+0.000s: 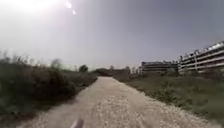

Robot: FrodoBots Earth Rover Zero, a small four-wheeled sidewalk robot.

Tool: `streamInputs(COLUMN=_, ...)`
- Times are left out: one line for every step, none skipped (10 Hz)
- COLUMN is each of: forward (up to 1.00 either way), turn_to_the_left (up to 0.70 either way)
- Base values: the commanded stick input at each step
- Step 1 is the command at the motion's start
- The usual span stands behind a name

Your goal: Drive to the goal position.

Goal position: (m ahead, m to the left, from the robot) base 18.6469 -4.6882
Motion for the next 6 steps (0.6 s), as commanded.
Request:
streamInputs(forward=1.0, turn_to_the_left=0.0)
streamInputs(forward=1.0, turn_to_the_left=0.0)
streamInputs(forward=1.0, turn_to_the_left=0.0)
streamInputs(forward=1.0, turn_to_the_left=0.0)
streamInputs(forward=1.0, turn_to_the_left=0.0)
streamInputs(forward=1.0, turn_to_the_left=0.0)
